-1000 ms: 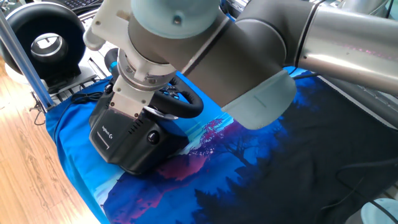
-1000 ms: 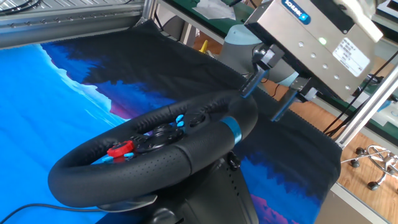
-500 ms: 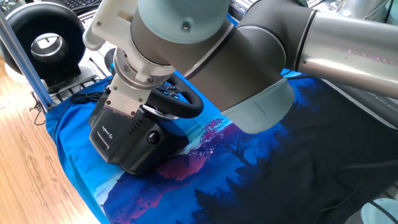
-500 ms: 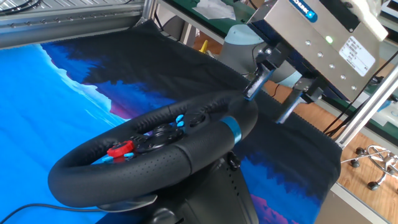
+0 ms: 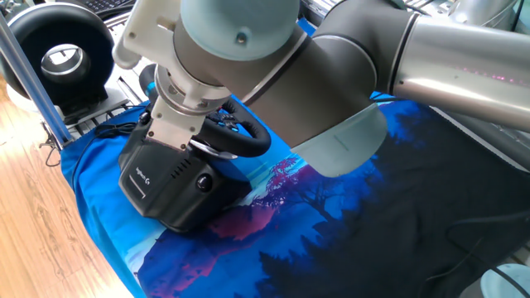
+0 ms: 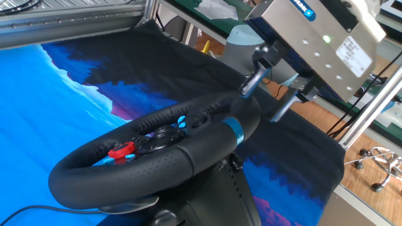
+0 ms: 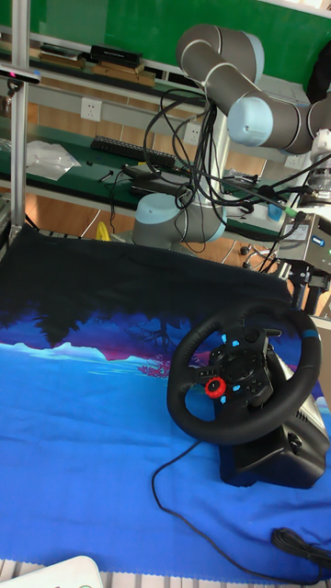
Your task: Rotate the steering wheel 90 degrees counterclockwise
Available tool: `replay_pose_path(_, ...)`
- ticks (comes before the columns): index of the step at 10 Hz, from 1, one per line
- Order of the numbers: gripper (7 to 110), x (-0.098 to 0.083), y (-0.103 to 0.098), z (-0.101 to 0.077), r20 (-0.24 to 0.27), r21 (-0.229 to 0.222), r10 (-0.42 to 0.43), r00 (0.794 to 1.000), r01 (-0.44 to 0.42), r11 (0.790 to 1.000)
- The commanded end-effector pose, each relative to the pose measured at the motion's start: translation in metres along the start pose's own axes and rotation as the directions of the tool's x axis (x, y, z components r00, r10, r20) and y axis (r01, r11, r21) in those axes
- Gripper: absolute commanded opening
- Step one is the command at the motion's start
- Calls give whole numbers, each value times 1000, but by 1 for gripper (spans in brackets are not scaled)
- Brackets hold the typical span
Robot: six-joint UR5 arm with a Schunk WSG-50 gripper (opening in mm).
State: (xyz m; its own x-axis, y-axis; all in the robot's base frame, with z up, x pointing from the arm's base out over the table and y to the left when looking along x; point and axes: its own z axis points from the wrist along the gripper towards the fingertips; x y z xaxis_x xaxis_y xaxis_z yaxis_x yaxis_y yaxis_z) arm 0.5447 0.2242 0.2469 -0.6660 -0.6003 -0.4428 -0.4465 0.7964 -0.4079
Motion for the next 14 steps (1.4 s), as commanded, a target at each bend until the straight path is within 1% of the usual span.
replay_pose_path(1,44,-2,-4,8,11,3,-17,1000,17,1000)
replay_pose_path(2,44,-5,-3,12,21,2,9,1000,-9,1000)
replay_pose_path(4,44,-3,-4,17,19,11,53,998,-54,998)
replay_pose_path(5,22,-1,-3,18,11,10,60,998,-60,998)
replay_pose_path(6,22,2,-3,18,0,20,70,998,-70,997)
replay_pose_path(8,22,16,-5,15,-41,58,101,994,-99,993)
replay_pose_path(9,7,19,-4,14,-48,64,106,993,-103,993)
replay_pose_path(12,7,29,8,12,-73,58,110,991,-106,993)
replay_pose_path(14,7,43,17,8,-109,67,127,986,-120,991)
